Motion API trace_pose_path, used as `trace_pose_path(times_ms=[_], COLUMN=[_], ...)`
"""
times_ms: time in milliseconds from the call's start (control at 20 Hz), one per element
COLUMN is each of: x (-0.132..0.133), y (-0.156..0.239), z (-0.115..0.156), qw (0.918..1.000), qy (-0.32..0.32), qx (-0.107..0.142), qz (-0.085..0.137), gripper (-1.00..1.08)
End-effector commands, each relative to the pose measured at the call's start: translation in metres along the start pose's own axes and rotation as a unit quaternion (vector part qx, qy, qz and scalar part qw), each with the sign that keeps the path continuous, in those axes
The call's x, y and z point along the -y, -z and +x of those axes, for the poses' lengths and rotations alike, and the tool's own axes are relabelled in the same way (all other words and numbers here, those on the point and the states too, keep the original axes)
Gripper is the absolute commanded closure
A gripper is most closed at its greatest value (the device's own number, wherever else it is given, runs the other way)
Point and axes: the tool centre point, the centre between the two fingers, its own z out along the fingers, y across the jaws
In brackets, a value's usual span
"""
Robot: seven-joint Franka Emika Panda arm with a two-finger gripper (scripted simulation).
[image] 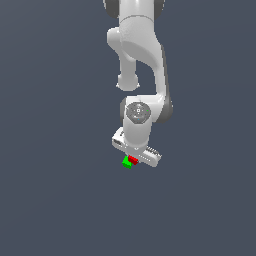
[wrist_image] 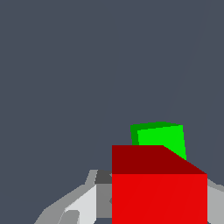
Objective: Stack the red cube on top of the green cube.
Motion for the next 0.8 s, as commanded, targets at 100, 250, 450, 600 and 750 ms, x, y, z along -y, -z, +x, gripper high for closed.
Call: trace_pose_path(times_ms=[100,250,450,600,750], x=[-0.0193,-0.0229,-0.0229,-0.0229,-0.0229], y=[-0.0081,-0.0096,-0.0096,-0.0096,-0.0096], z=[0.0086,0.0103,0.0103,0.0103,0.0103], qw=[1.0,1.0,1.0,1.0,1.0], qy=[0.001,0.001,0.001,0.001,0.001], qx=[0.0,0.0,0.0,0.0,0.0], qz=[0.0,0.0,0.0,0.0,0.0], gripper=[1.08,1.08,-0.92,-0.92,-0.92])
